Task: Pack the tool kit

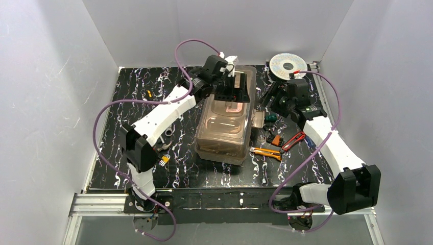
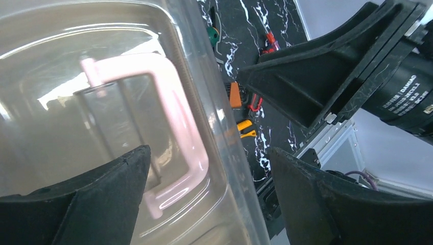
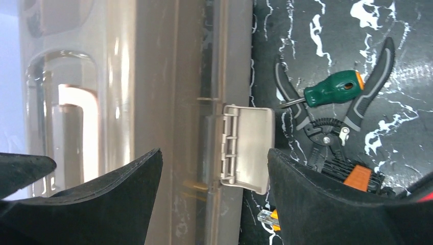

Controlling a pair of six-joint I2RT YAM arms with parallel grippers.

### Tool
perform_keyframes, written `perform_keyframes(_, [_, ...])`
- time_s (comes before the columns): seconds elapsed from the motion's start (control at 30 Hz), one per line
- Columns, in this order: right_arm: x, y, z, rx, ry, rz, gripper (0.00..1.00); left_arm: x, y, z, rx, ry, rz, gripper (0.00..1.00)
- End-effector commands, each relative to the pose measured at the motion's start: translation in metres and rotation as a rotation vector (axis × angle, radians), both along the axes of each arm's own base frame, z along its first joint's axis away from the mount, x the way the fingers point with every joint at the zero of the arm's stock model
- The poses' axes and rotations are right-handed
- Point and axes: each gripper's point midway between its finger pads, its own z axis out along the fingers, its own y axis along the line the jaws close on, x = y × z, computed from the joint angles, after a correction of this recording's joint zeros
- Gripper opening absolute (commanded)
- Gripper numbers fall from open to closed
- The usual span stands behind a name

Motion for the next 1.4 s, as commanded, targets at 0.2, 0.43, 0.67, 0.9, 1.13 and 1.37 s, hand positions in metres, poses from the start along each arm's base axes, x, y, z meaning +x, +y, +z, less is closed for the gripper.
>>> perform_keyframes(0.2, [0.006,-0.027,0.016,0.050,-0.102,-0.134,0.82,0.009,-0.013,-0.026,0.167,-0.020,0.012,0.83])
perform_keyframes(0.43, [0.003,-0.039,0.015,0.078,-0.111,-0.180,0.82,0.002,-0.015,-0.060,0.317,0.058,-0.005,0.84])
perform_keyframes(0.67, [0.002,-0.031,0.013,0.148,-0.105,-0.113,0.81,-0.025,-0.041,-0.062,0.139,0.218,-0.102,0.84])
perform_keyframes(0.9, [-0.003,-0.004,0.024,0.256,-0.118,0.079,0.79,-0.029,-0.052,-0.002,-0.221,0.277,-0.143,0.78])
perform_keyframes(1.13, [-0.009,0.028,0.054,0.383,-0.122,0.270,0.59,-0.029,-0.047,0.045,-0.416,0.260,-0.171,0.75])
perform_keyframes(1.37, [-0.012,0.047,0.077,0.412,-0.136,0.346,0.43,-0.033,-0.045,0.060,-0.441,0.227,-0.195,0.75])
